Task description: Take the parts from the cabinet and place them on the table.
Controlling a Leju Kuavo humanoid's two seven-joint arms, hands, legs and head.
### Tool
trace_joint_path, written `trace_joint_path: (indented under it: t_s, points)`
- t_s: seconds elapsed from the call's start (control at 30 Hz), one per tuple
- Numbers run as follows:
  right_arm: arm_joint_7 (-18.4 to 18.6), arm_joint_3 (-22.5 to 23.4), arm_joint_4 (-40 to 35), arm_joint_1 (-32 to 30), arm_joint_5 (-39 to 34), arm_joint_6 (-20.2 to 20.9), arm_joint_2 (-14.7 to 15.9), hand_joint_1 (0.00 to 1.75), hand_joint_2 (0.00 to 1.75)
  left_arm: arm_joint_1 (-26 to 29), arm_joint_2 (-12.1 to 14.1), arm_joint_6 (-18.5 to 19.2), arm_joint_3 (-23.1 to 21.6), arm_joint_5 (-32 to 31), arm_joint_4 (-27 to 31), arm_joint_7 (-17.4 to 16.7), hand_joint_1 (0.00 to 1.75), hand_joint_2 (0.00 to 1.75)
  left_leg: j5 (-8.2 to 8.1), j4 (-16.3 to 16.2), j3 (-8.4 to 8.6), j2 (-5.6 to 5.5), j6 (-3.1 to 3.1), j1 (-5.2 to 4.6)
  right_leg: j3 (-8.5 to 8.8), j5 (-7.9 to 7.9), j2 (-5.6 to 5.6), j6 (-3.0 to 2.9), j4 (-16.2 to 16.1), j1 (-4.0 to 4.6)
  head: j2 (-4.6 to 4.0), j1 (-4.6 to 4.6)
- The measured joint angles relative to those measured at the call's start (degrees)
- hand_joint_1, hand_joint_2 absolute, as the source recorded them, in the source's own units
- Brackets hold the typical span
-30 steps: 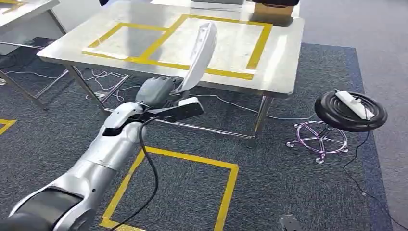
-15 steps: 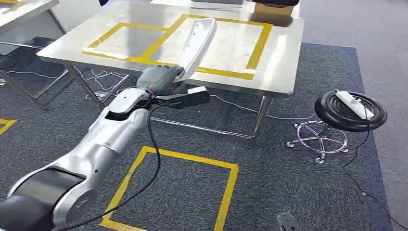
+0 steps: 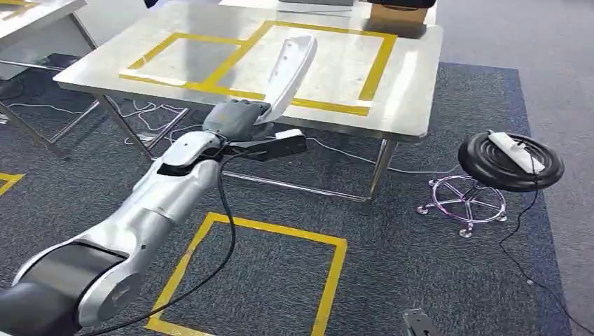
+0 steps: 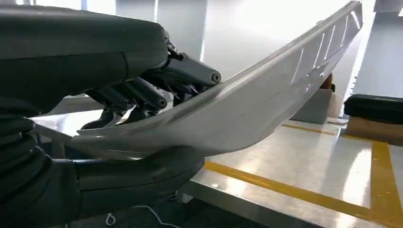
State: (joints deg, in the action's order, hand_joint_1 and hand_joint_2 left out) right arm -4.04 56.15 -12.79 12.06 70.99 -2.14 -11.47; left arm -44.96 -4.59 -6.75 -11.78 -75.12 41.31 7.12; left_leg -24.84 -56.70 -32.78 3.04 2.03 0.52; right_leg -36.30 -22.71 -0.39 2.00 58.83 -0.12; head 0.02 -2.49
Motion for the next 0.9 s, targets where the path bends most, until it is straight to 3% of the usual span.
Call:
trace_joint_path:
  t_s: [0.2,0.47,0.63,0.77,0.83,0.9]
  points:
    - [0.22,0.0,0.0,-0.02,-0.02,-0.09,0.0,0.0,0.0,-0.02,-0.44,0.09,0.09,-2.9,-0.39,-2.6,1.75,1.75,0.0,0.0,0.0,0.0,0.0,0.0,0.0,0.0,0.0,0.0,0.0,0.0,0.0,-0.02]
    - [0.35,0.0,0.0,-0.05,-0.07,-0.17,0.0,0.0,0.0,-0.08,-0.83,0.09,0.81,-4.02,-0.89,-2.91,1.75,1.75,0.0,0.0,0.0,0.0,0.0,0.0,0.0,0.0,0.0,0.0,0.0,0.0,0.0,0.0]
    - [0.35,0.0,0.0,-0.04,-0.09,-0.22,-0.15,0.0,0.0,-0.3,-0.94,0.04,1.01,-5.18,-1.05,-3.72,1.75,1.75,-0.2,-0.37,-0.24,-0.02,-0.45,-0.26,-0.01,0.2,-0.01,0.38,-0.16,-0.34,0.0,-0.04]
    - [0.35,0.0,0.0,0.09,-0.09,-0.24,-0.31,0.0,0.0,-0.91,-1.03,0.04,1.2,-6.01,-1.05,-3.89,1.75,1.75,0.28,0.57,-0.17,-0.02,-1.36,-0.33,0.16,0.44,-0.08,1.13,-0.72,-0.42,0.0,0.0]
    - [0.35,0.0,0.0,0.12,-0.07,-0.28,-0.31,0.0,0.0,-1.52,-1.42,0.04,1.36,-6.36,-1.07,-3.89,1.75,1.75,0.68,1.19,0.34,0.0,-1.72,0.17,-1.65,-1.44,0.17,1.39,2.35,-0.52,0.0,0.11]
    - [0.35,0.0,0.0,0.03,-0.07,-0.28,-0.31,0.0,0.0,-1.81,-1.75,0.04,1.4,-6.51,-1.14,-3.89,1.75,1.75,0.56,1.19,0.41,-0.03,-1.84,0.26,-6.31,-5.38,0.18,1.9,11.79,-0.71,0.0,0.07]
